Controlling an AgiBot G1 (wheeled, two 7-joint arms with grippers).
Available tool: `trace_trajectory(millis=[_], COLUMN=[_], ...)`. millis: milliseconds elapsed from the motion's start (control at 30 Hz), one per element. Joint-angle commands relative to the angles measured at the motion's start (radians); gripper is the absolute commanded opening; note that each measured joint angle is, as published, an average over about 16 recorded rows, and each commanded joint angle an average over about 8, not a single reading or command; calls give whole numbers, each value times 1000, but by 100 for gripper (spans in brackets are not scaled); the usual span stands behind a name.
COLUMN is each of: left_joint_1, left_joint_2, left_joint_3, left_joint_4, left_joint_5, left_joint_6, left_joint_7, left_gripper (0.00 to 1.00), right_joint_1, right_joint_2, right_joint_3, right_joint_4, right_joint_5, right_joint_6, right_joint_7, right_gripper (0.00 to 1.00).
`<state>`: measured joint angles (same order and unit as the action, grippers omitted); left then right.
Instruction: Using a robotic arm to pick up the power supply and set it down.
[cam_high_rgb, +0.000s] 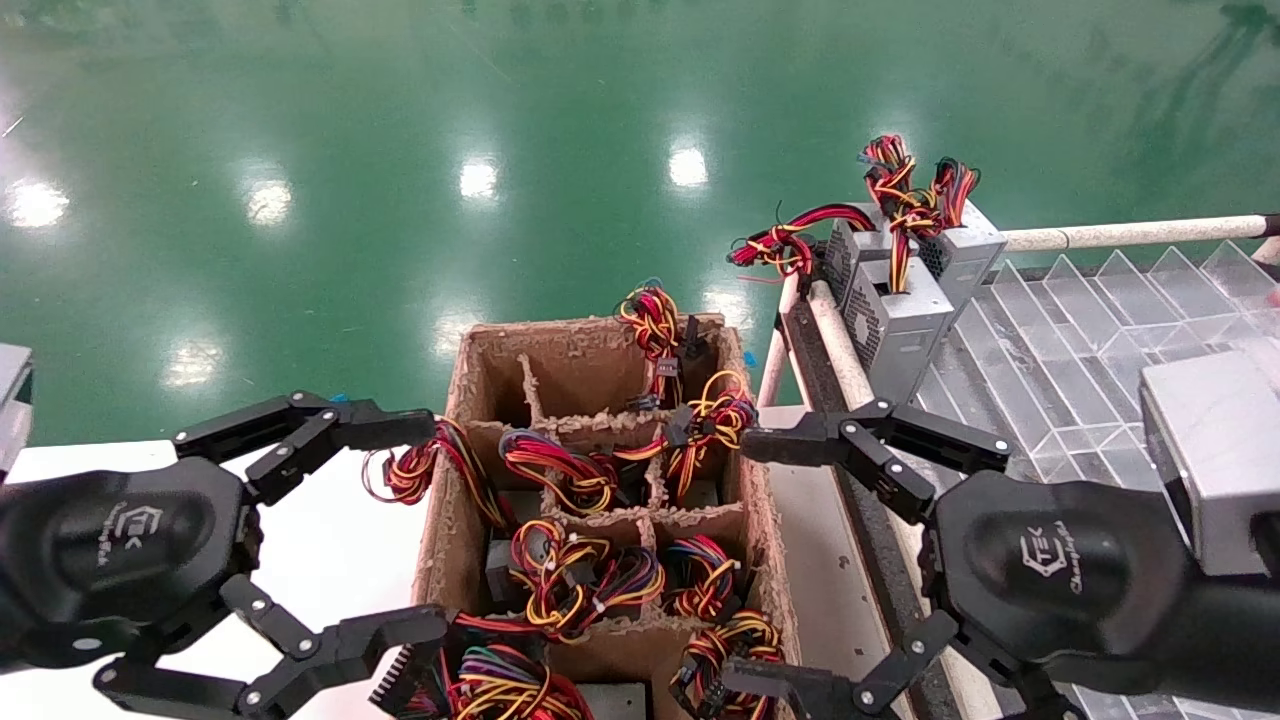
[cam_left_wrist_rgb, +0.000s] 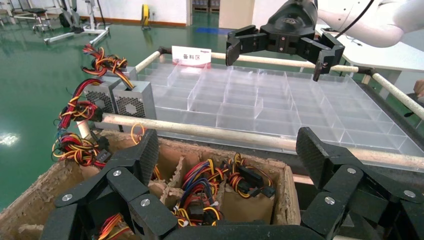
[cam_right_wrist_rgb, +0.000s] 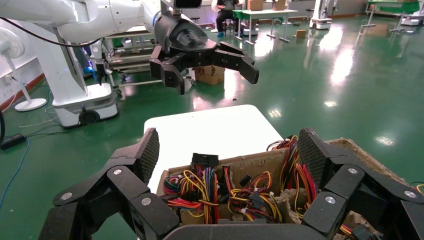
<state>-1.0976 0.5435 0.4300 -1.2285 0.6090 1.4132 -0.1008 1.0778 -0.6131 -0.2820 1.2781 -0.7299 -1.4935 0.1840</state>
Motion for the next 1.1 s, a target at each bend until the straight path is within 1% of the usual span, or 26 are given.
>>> trace_trajectory(millis=[33,767,800,833,1033,1067,1100], left_joint_1=[0,0,0,0,0,0,0], left_joint_2=[0,0,0,0,0,0,0], left_joint_3=[0,0,0,0,0,0,0], left_joint_4=[0,0,0,0,0,0,0], left_joint_5=[0,0,0,0,0,0,0], left_joint_6=[0,0,0,0,0,0,0], left_joint_7=[0,0,0,0,0,0,0], left_gripper=[100,100,98,89,14,3,0], right_joint_1=[0,0,0,0,0,0,0], right_joint_2=[0,0,0,0,0,0,0], right_joint_3=[0,0,0,0,0,0,0], right_joint_4=[0,0,0,0,0,0,0], right_joint_5=[0,0,0,0,0,0,0], right_joint_6=[0,0,0,0,0,0,0], right_joint_7=[0,0,0,0,0,0,0], right_gripper=[100,100,100,100,100,100,100])
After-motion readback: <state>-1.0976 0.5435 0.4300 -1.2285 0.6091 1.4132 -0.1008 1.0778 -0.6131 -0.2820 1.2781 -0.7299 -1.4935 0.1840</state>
